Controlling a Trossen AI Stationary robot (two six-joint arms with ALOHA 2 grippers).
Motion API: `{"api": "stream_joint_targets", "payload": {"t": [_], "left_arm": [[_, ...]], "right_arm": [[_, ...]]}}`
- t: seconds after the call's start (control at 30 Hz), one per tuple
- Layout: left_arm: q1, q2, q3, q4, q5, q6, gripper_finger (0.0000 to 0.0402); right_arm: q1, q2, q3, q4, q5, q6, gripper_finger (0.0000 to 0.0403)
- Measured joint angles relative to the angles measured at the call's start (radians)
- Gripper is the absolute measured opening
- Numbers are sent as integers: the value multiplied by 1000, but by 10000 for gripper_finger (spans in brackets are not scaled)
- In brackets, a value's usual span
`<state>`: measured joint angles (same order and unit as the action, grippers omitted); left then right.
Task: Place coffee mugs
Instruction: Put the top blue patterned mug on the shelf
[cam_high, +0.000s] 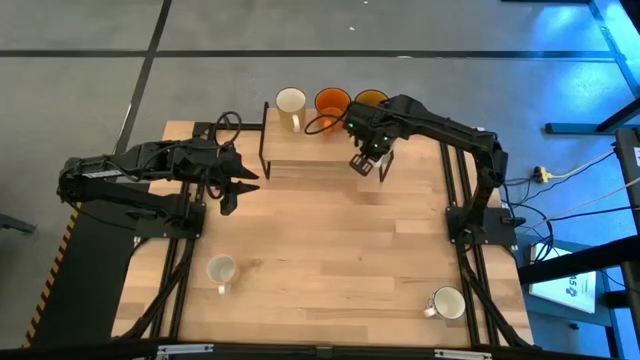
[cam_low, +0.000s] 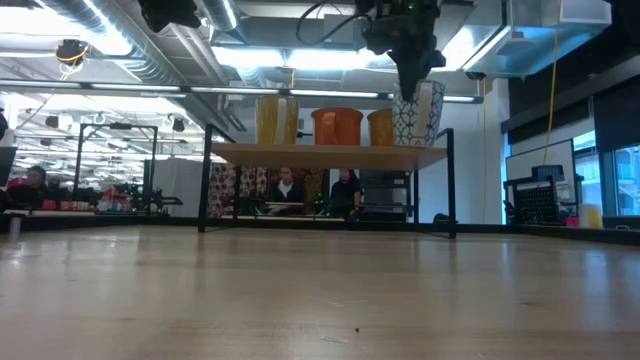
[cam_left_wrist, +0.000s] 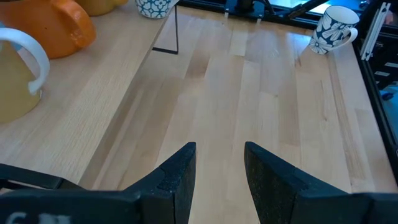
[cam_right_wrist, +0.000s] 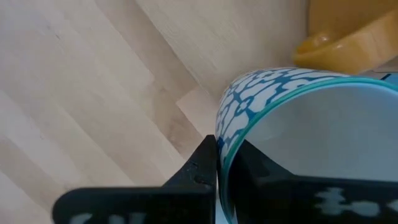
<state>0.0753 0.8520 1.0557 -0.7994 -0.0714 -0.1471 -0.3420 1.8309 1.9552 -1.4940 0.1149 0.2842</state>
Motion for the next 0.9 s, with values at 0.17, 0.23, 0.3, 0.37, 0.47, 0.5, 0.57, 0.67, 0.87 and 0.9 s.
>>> {"api": "stream_joint_targets", "payload": {"t": [0.17,0.23,0.3,0.37,0.47,0.5,0.57,0.67,0.87,0.9], "left_arm": [[0,0,0,0,0,0,131],[0,0,0,0,0,0,131],[0,0,0,0,1,0,131],[0,0,0,0,1,0,131],[0,0,0,0,1,0,131],[0,0,0,0,1,0,131],[0,0,0,0,1,0,131],[0,0,0,0,1,0,131],[0,0,0,0,1,0,131],[0,0,0,0,1,0,131]], "right_arm": [[-1,0,-1,16,7,-7,11],[-1,0,-1,22,7,-9,11],[-1,0,-1,32,7,-7,11],[-1,0,-1,31,8,-5,11],[-1,0,-1,32,8,-5,12],[-1,0,-1,32,8,-5,12],[-1,0,-1,32,14,-4,12],[-1,0,-1,33,16,-4,13],[-1,0,-1,37,40,-4,52],[-1,0,-1,38,43,-5,61]]}}
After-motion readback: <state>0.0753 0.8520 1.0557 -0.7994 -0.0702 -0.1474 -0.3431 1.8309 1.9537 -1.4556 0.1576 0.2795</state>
